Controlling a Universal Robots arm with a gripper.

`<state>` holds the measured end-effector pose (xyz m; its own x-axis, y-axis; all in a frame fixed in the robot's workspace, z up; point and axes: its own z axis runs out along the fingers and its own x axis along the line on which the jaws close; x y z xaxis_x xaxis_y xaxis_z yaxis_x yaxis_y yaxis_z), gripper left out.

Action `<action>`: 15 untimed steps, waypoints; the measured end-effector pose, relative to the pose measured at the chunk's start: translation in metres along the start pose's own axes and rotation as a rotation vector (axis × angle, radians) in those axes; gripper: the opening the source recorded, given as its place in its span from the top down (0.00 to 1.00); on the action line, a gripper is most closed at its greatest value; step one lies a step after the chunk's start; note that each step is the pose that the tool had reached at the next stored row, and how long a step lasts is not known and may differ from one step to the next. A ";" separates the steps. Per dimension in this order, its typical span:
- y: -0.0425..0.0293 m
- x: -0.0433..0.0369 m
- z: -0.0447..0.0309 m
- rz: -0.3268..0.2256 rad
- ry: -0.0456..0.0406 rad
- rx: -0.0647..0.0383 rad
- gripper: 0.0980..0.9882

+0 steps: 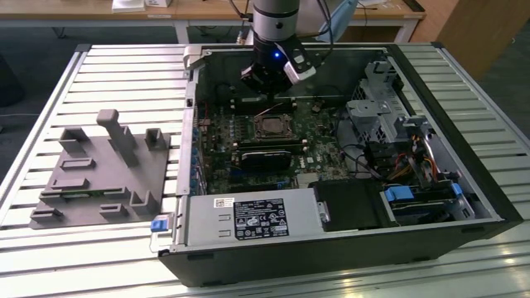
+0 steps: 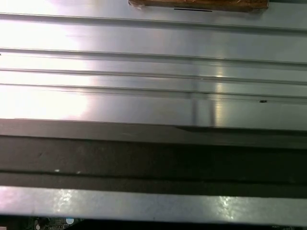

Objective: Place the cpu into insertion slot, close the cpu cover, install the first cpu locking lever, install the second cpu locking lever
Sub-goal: 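Install the first cpu locking lever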

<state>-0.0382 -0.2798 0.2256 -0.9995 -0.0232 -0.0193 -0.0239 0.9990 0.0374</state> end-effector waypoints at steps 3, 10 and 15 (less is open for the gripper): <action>0.0000 -0.0003 0.0005 0.000 -0.0001 0.000 0.99; -0.0001 -0.0028 0.0014 0.001 0.0000 0.002 0.99; 0.0008 -0.0063 0.0029 0.001 0.0001 0.002 0.99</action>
<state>-0.0319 -0.2788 0.2229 -0.9996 -0.0221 -0.0192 -0.0228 0.9991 0.0350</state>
